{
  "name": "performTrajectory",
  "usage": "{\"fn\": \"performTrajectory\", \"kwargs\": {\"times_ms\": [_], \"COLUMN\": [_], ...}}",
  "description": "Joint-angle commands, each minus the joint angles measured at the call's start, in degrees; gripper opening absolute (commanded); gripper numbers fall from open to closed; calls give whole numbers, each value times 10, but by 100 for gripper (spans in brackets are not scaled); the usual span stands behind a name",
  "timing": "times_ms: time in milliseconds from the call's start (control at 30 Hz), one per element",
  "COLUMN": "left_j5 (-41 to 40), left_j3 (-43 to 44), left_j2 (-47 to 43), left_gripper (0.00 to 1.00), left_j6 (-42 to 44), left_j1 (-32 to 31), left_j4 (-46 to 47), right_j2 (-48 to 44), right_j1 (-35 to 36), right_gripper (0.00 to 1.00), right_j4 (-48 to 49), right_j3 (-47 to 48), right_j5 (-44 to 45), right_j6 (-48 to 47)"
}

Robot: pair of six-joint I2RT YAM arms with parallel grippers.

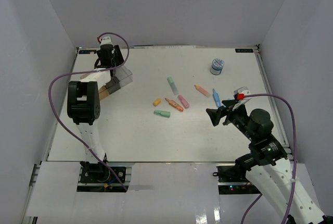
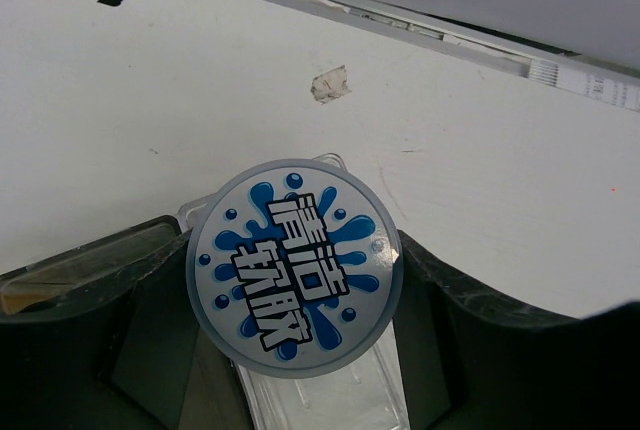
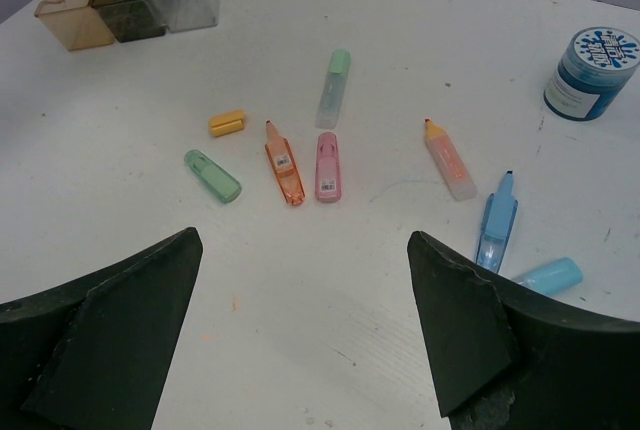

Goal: Sort the stationery into containers
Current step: Place the stationery in the storage box.

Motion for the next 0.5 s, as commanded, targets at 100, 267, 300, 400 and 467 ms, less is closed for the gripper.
{"fn": "performTrajectory", "kwargs": {"times_ms": [100,267,300,400,467], "left_j5": [-6,-7,-6,-6,-6], "left_j3": [25,25,27,32,34], "left_j2": [-10,4,7,19,23], "left_gripper": [51,55,56,60,62], "left_j6": [10,11,11,11,11], "left_j1": [-1,-1,0,-1,-1], "left_j4": [37,35,35,34,34], "right_j2": [6,5,4,3,3], "right_j1": [2,2,2,2,3], "right_gripper": [90,90,90,90,90], "right_j4": [24,23,23,23,23], "right_j3": [-4,-5,-5,-5,-5], "right_j5": [-9,-9,-9,-9,-9], "right_j6": [0,-1,-1,-1,-1]}}
